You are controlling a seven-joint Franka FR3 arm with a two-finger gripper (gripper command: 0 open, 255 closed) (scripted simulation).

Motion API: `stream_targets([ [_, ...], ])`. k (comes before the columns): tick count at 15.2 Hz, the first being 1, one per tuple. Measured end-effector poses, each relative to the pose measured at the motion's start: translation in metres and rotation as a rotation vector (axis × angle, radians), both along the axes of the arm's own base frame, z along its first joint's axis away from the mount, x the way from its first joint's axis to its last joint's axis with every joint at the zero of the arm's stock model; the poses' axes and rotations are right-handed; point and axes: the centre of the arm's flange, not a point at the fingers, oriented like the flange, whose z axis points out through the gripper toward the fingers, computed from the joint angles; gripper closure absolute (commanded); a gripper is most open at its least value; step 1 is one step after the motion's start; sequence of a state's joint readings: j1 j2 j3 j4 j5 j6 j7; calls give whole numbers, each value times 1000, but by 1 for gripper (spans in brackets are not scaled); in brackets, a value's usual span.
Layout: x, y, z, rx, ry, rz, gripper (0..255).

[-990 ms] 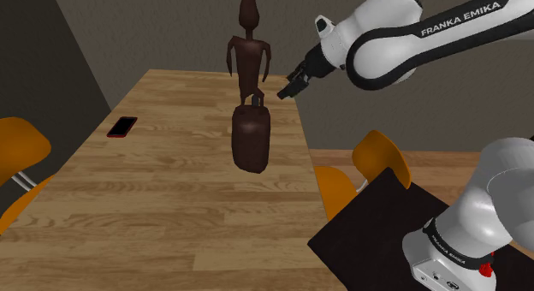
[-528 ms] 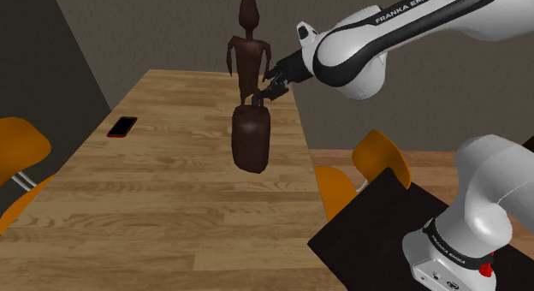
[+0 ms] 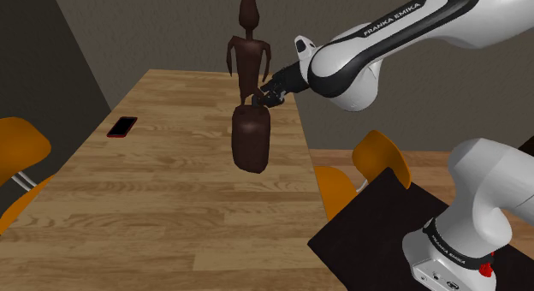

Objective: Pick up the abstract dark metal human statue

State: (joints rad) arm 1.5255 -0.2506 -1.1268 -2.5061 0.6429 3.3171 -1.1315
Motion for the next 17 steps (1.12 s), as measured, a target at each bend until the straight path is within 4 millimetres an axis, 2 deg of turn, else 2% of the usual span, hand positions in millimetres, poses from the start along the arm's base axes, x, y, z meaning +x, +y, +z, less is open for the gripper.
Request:
stream_targets([
  [10, 0, 0, 1, -1, 1, 1, 255],
  [17, -1, -1, 34, -1, 4, 1, 255],
])
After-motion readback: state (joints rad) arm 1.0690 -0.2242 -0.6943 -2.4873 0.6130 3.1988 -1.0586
